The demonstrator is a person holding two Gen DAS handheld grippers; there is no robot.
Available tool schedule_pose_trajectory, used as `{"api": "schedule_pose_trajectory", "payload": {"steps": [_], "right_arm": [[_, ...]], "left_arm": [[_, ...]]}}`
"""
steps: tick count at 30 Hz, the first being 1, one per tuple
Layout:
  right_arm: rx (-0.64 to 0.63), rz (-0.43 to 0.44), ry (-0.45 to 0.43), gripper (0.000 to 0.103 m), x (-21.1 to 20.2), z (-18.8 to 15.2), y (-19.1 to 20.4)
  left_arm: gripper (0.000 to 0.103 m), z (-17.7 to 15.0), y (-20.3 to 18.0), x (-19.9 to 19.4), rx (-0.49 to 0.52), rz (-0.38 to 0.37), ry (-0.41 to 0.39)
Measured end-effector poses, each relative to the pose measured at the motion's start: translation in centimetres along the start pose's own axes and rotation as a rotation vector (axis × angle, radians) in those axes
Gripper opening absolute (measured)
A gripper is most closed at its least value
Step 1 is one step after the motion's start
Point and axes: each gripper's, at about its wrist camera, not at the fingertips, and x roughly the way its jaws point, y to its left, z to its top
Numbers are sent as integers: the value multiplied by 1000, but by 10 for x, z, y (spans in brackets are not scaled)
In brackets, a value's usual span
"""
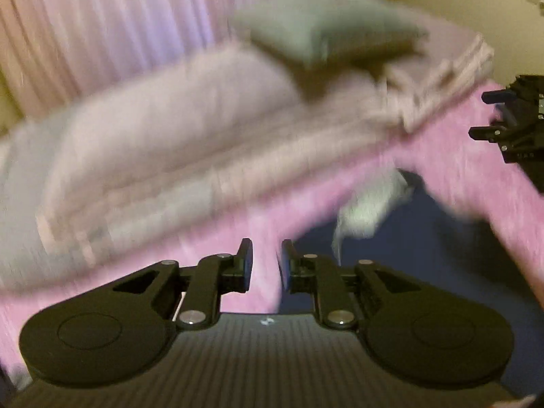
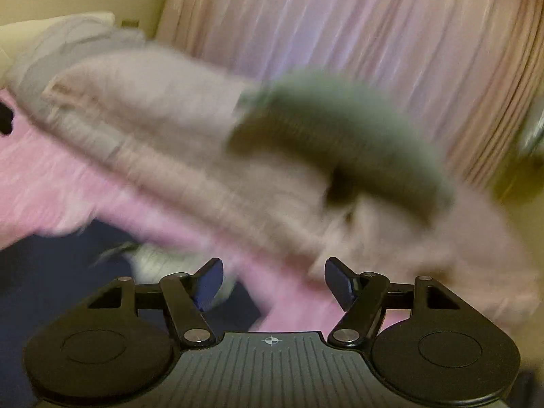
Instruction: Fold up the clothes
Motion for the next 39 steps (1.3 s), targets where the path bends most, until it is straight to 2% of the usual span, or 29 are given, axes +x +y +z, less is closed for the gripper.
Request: {"api": "schedule_pose_trajectory", "payload": {"steps": [4, 9, 12, 15, 20, 23, 26, 30, 37, 38, 39], "right_arm": [[141, 82, 174, 70, -13, -61, 31], [287, 95, 342, 70, -68, -120, 70], [373, 74, 407, 70, -105, -142, 92], [453, 23, 450, 70, -151, -170, 117], [466, -49, 482, 70, -215, -197, 154], [445, -65, 500, 70, -234, -209, 170], [434, -76, 515, 70, -246, -222, 180], [487, -83, 487, 70, -240, -235, 169], [571, -50, 434, 69, -210, -247, 137], [569, -48, 422, 66, -209, -247, 135], [570, -46, 413, 54, -207, -247, 134]], "left_arm": [[15, -98, -6, 1, -70, -48, 170], [20, -196, -24, -40, -97, -130, 298], [23, -238, -38, -66, -88, -182, 336], [23, -273, -51, -95, -35, -242, 327], [27, -323, -86, -132, 212, -308, 267], [34, -343, -107, -137, 343, -309, 232], [34, -356, -126, -138, 432, -316, 199], [36, -350, -142, -132, 456, -341, 179], [36, -326, -176, -107, 508, -358, 197], [36, -322, -182, -105, 519, -364, 197], [36, -318, -188, -103, 530, -371, 197]]}}
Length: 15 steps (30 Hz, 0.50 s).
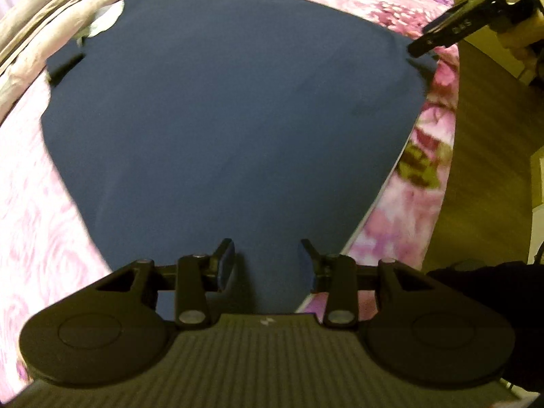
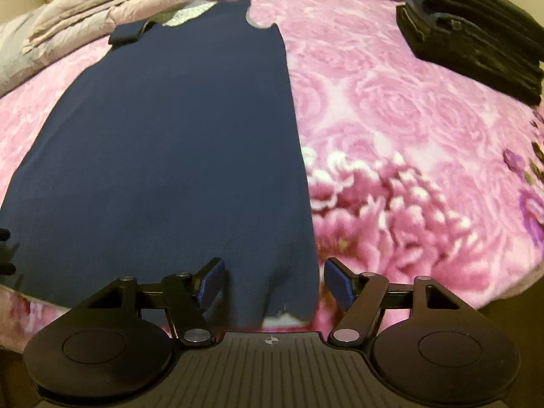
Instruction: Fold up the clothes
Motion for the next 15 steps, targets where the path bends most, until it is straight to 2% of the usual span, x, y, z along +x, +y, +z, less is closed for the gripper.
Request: {"api": "schedule_pose_trajectory", "payload": {"steps": [1, 6, 9, 11, 12, 15], "right_arm": [[14, 6, 4, 48, 2, 0, -3], [100, 31, 29, 45, 13, -1, -21], [141, 34, 40, 28, 20, -5, -32], [124, 25, 38, 10, 19, -4, -32], [121, 30, 38, 6, 17, -3, -34], [143, 7, 19, 3, 5, -4, -51]], "left_arm": [[36, 7, -2, 2, 12, -7, -1], [36, 44, -8, 16, 70, -28, -11], [36, 66, -8, 24, 96, -31, -25], [36, 80, -6, 29, 110, -30, -30], [36, 87, -5, 31, 114, -29, -32], [36, 105, -3, 30, 120, -30, -47]]}}
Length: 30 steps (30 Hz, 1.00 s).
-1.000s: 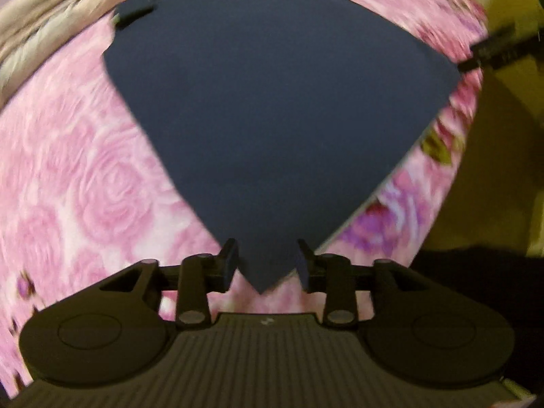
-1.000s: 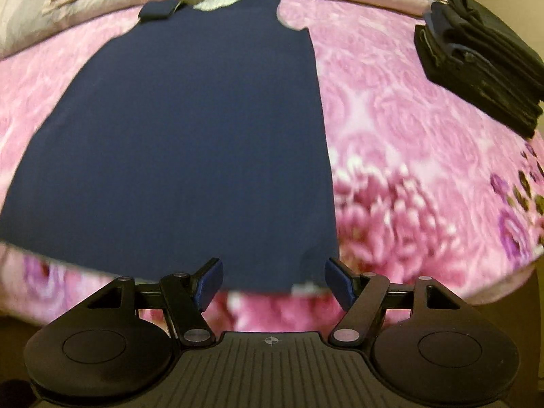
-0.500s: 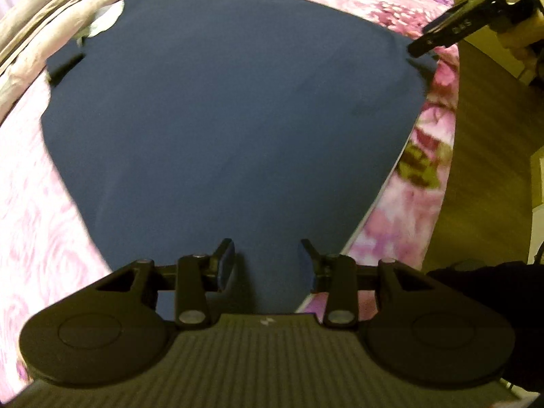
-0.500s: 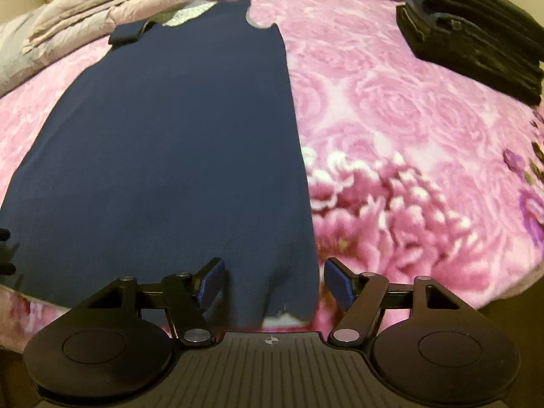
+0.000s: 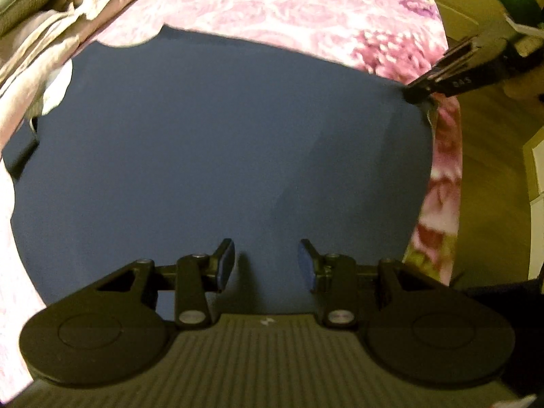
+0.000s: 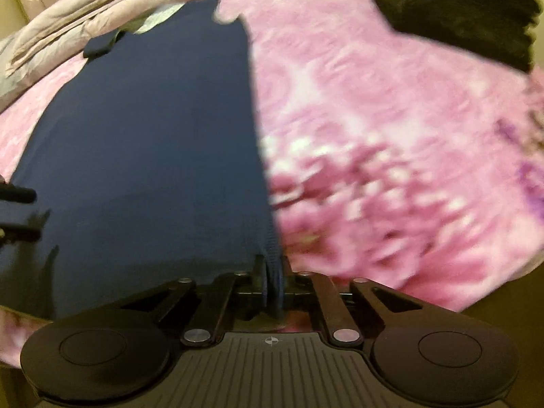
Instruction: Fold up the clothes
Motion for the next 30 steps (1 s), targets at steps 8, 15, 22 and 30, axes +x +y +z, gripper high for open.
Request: {"api": "schedule_pose_trajectory", "payload": {"steps": [8, 15, 22, 30], "right_arm": [[0, 71, 44, 10, -4, 9, -5], [-75, 122, 3, 57, -23, 44, 19], [-175, 187, -1, 57, -1, 91, 71], [-241, 134, 6, 58, 54, 118, 113]], "left_arm": [[36, 21, 30, -3, -33, 50, 26], [36, 34, 110, -17, -130, 212, 19], [37, 44, 210, 17, -155, 234, -1], [36, 65, 353, 99, -225, 171, -37]]}}
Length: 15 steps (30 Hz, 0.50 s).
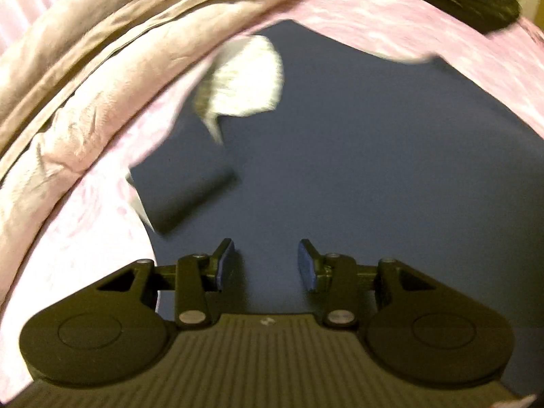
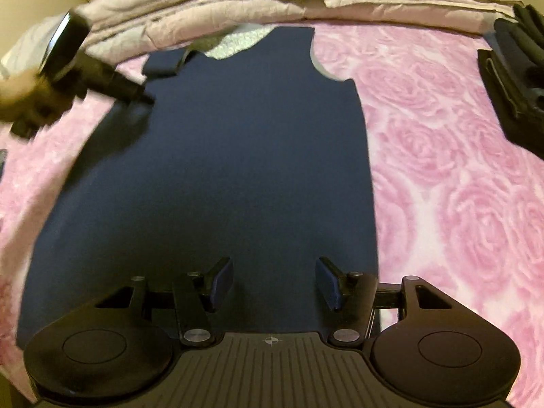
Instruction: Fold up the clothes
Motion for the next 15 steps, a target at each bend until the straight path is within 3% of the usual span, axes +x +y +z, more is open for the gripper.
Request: {"api": "schedule_pose_trajectory", "payload": {"steps": [2, 3, 5, 8, 11, 15], "right_arm": [[4, -17, 14, 63, 10, 4, 1], [5, -25, 20, 69, 15, 6, 1], [4, -39, 21, 72, 17, 8, 0], [12, -42, 41, 72, 20, 11, -1], [30, -26, 54, 72, 22, 10, -4], [84, 36, 104, 72, 31, 0, -12]], "left_arm": [[32, 21, 32, 13, -29, 31, -43], [32, 34, 52, 14, -52, 86, -89], [34, 56, 95, 6, -184, 192, -178], [38, 61, 133, -16, -318, 211, -222], [40, 37, 125, -37, -274, 176, -190], [42, -17, 67, -49, -223, 62, -79]]}}
